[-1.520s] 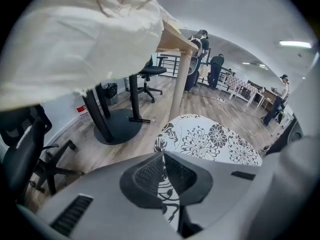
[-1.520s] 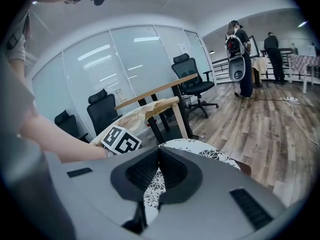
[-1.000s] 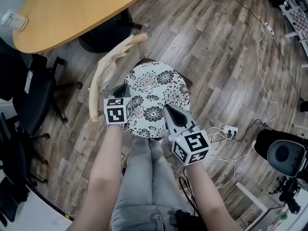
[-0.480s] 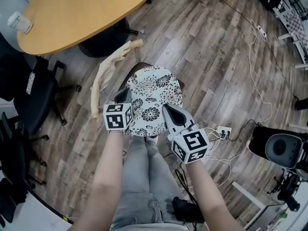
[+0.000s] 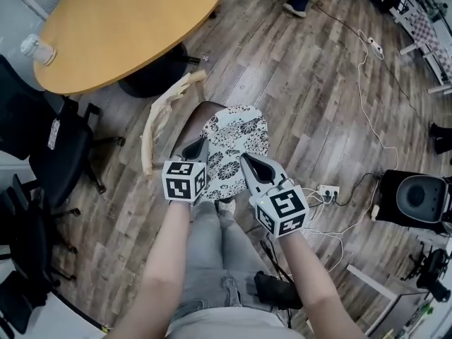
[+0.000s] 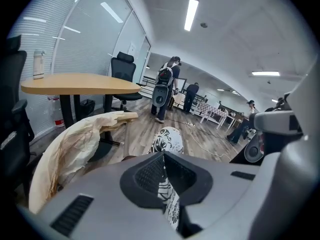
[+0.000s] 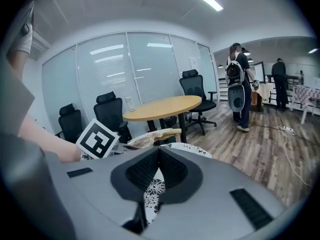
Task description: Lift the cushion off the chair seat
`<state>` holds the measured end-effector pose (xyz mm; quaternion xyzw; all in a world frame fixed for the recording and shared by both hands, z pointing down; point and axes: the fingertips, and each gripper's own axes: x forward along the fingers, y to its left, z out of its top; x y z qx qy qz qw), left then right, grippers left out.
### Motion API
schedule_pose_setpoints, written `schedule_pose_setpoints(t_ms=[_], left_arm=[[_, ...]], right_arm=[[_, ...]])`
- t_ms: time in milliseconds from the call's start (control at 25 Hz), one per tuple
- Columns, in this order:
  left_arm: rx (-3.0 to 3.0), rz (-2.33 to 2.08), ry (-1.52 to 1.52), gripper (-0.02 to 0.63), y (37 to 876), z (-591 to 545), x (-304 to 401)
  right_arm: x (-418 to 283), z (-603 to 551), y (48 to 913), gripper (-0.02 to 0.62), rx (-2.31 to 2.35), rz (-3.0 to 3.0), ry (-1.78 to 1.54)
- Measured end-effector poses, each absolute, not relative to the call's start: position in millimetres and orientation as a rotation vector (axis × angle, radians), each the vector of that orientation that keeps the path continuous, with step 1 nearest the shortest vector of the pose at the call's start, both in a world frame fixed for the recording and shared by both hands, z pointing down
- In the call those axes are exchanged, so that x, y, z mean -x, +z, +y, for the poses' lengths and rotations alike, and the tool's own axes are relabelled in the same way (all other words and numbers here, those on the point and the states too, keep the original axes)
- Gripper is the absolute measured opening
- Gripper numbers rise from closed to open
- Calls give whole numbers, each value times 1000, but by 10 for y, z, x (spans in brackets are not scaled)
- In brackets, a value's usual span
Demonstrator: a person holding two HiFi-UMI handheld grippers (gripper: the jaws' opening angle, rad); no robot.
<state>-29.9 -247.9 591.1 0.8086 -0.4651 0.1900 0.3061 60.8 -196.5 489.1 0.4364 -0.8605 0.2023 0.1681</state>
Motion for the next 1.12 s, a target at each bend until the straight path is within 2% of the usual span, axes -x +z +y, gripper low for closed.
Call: schedule_pose_setpoints(t_ms=[720,1120], left_arm=[[-2395,-1121,525,10,4857,-2456,-190],[-2471,-1183,506,11,4341,-2569,-63]], right_arm=[[-1027,-2123,4151,25,-1346,-2450,481],[-1121,-2173,3704,25,-1439,-2491,446]])
